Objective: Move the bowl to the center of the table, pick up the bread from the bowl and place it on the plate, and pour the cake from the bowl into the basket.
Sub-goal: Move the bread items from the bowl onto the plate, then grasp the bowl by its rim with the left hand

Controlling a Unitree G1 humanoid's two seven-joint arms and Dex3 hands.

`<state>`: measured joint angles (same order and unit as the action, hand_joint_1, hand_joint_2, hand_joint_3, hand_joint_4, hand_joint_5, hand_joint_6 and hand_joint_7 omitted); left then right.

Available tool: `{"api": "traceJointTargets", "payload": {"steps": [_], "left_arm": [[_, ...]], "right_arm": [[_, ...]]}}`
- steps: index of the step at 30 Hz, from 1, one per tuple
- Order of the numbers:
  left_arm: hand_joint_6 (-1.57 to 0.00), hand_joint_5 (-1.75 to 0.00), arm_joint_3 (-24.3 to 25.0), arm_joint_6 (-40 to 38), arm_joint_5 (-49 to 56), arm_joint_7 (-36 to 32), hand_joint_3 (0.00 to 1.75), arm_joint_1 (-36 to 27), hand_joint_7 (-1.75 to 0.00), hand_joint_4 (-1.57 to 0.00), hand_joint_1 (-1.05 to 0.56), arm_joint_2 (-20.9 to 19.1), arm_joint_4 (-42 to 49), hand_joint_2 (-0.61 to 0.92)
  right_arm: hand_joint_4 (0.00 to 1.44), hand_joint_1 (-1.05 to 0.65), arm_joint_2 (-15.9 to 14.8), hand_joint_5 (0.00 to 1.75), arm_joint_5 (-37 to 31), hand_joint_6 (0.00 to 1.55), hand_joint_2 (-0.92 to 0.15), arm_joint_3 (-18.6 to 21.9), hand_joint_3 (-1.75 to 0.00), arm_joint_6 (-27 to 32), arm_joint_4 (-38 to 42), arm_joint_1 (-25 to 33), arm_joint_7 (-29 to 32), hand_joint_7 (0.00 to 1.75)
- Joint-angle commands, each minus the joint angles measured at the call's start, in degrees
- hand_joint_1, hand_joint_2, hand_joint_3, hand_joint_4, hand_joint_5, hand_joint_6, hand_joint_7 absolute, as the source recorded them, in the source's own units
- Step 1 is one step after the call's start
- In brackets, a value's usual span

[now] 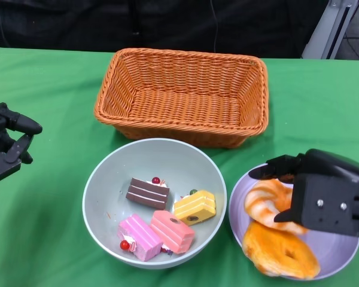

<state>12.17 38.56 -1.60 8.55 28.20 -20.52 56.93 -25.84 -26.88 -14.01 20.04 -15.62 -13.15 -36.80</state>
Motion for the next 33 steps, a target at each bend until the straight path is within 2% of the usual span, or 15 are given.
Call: {"api": "traceJointTargets", "payload": {"steps": [1,4,8,10,13,21,22,23,24,26,28,29,31,32,33], "left_arm": [[-0.88,-1.45,0.3,0.3,-0.7,0.4,0.56,0.4,-1.06,-0.88,-0.09,-0.7,0.5,0.78],[-0.88,-1.44,0.3,0.2,-0.6,0.2,0.57,0.3,-1.05,-0.89,-0.09,-0.7,0.5,0.78],[-0.88,-1.43,0.1,0.4,-0.3,0.0,0.56,0.2,-1.04,-0.89,-0.09,-0.9,0.4,0.78],[-0.87,-1.43,0.0,0.6,0.0,-0.1,0.56,0.2,-1.04,-0.88,-0.09,-1.0,0.5,0.78],[-0.88,-1.42,-0.2,0.4,0.0,0.3,0.55,0.0,-1.03,-0.87,-0.09,-1.0,0.2,0.78],[-0.89,-1.41,-0.8,1.7,0.4,0.8,0.52,-0.1,-1.03,-0.89,-0.08,-1.3,0.5,0.79],[-0.89,-1.41,-1.2,2.0,0.7,1.0,0.52,-0.4,-1.03,-0.9,-0.08,-1.5,0.2,0.79],[-0.9,-1.37,-1.4,2.4,0.8,1.6,0.52,-0.6,-1.0,-0.91,-0.08,-1.6,-0.1,0.78],[-0.91,-1.34,-1.6,2.8,0.9,2.2,0.52,-0.8,-0.97,-0.92,-0.08,-1.7,-0.5,0.78],[-0.94,-1.26,-1.9,3.3,0.7,3.1,0.46,-1.1,-0.85,-0.92,-0.1,-1.8,-1.0,0.8],[-0.95,-1.13,-2.1,3.5,-0.1,5.2,0.4,-1.7,-0.7,-0.87,-0.12,-1.8,-2.5,0.81],[-0.95,-1.1,-2.4,3.3,-0.6,6.7,0.39,-2.3,-0.65,-0.86,-0.13,-1.9,-4.1,0.81],[-0.96,-0.86,-2.6,2.7,-1.0,8.5,0.31,-3.1,-0.38,-0.81,-0.18,-2.1,-6.1,0.83],[-0.96,-0.84,-3.3,2.0,-1.0,10.4,0.3,-4.1,-0.35,-0.81,-0.19,-2.6,-8.7,0.83],[-0.88,-0.61,-4.4,1.4,-1.0,13.4,0.2,-5.2,-0.19,-0.77,-0.3,-3.6,-11.7,0.86]], "right_arm": [[0.4,-0.48,-2.3,0.02,1.8,0.42,-0.92,1.0,-0.03,2.3,-1.2,-1.9,-2.8,0.0],[0.36,-0.5,-2.7,0.0,3.2,0.4,-0.92,1.7,-0.06,3.4,-1.9,-2.1,-3.2,0.0],[0.41,-0.35,4.3,0.03,14.7,0.45,-0.92,9.5,-0.06,1.1,-1.5,0.4,1.8,0.03],[0.53,-0.25,6.7,0.1,20.0,0.49,-0.92,12.3,-0.06,-1.8,-0.4,1.3,3.2,0.04],[0.74,-0.31,8.6,0.2,26.8,0.57,-0.92,15.7,-0.09,-5.3,1.0,2.3,3.9,0.07],[0.91,-0.35,12.0,0.29,36.7,0.76,-0.92,18.8,-0.09,-13.3,3.5,4.5,5.4,0.14],[0.91,-0.35,14.3,0.29,39.4,0.76,-0.92,19.8,-0.09,-13.0,3.2,5.5,6.7,0.14],[0.93,-0.23,16.1,0.6,41.5,0.9,-0.88,20.5,-0.26,-12.8,2.8,6.4,8.1,0.24],[0.87,-0.19,17.5,0.84,43.3,0.93,-0.81,21.1,-0.44,-12.5,2.3,7.3,9.4,0.34],[0.81,-0.14,18.8,1.18,45.2,0.87,-0.69,21.5,-0.73,-11.5,1.2,8.4,11.3,0.69],[0.78,-0.1,19.5,1.35,46.8,0.81,-0.68,21.8,-0.84,-10.6,0.2,9.2,12.7,0.94],[0.78,-0.1,19.6,1.39,47.8,0.8,-0.68,21.9,-0.85,-10.3,0.0,9.5,13.0,0.98],[0.76,-0.08,19.5,1.5,49.0,0.77,-0.7,22.0,-0.89,-10.0,-0.1,9.8,13.4,1.12],[0.76,-0.08,19.4,1.51,49.8,0.76,-0.71,22.1,-0.89,-9.8,-0.2,10.2,13.5,1.13],[0.74,-0.08,19.3,1.57,50.3,0.74,-0.74,22.3,-0.88,-9.7,-0.4,10.6,13.7,1.18]]}}
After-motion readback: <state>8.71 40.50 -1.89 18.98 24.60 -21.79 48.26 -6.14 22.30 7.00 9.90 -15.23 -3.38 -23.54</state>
